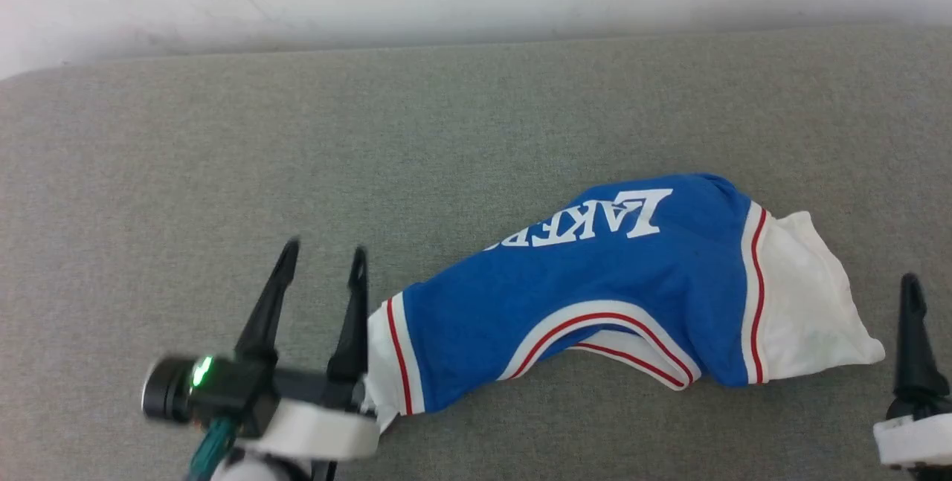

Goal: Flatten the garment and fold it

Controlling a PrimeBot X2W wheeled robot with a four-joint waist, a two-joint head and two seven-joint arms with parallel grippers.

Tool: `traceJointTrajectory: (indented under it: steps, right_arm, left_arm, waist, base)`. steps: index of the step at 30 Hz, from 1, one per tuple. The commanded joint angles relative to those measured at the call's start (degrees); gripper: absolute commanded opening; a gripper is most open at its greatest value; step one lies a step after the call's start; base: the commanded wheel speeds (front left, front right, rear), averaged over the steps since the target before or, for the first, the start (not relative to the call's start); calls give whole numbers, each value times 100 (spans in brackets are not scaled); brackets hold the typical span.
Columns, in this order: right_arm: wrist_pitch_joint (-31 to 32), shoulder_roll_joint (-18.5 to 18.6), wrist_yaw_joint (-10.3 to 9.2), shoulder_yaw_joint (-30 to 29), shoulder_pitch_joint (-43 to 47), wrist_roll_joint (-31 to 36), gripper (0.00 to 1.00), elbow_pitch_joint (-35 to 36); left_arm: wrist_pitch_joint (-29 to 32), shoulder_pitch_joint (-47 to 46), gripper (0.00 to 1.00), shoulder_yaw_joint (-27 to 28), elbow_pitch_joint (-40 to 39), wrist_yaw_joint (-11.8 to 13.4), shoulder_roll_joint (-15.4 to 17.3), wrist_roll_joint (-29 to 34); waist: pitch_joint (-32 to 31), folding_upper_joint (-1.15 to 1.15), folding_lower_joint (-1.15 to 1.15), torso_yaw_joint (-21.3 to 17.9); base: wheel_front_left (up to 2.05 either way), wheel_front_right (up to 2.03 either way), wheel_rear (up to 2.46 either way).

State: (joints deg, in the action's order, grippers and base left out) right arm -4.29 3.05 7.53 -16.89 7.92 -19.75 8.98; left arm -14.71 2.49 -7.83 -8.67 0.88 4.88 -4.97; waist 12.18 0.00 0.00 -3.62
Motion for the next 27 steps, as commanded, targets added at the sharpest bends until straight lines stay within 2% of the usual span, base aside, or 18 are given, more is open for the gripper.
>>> traceJointTrajectory:
  steps: [1,4,7,10,17,22,27]
  right_arm:
    - [-51,-16,-4,-43,-122,-21,100,19]
    - [-62,-16,-4,-136,-247,15,100,102]
    - [-47,-17,-4,-238,-359,35,100,136]
    - [-24,-17,-4,-272,-441,34,100,141]
    - [3,-17,-4,-202,-588,-11,100,94]
    - [2,-17,-4,-188,-705,-12,100,44]
    - [-9,-17,-4,-147,-772,-35,100,-21]
  left_arm:
    - [10,-293,100,-60,13,-97,82,92]
    - [364,-1032,100,-313,127,-397,259,251]
    - [1004,-1897,100,-725,430,-667,370,314]
    - [1653,-2772,100,-1249,853,-797,433,237]
    - [2612,-4295,100,-2697,1939,-834,422,-797]
    - [3259,-4924,100,-3588,2590,-836,527,-1696]
    - [3757,-5313,100,-4285,3044,-836,685,-2284]
  waist:
    - [83,0,0,-64]
    - [195,0,0,-104]
    - [341,0,0,-113]
    - [508,0,0,-137]
    - [855,0,0,-252]
    - [1050,0,0,-349]
    - [1195,0,0,-418]
  base:
    - [0,0,0]
    - [0,0,0]
    - [0,0,0]
    - [0,0,0]
    - [0,0,0]
    - [0,0,0]
    - [0,0,0]
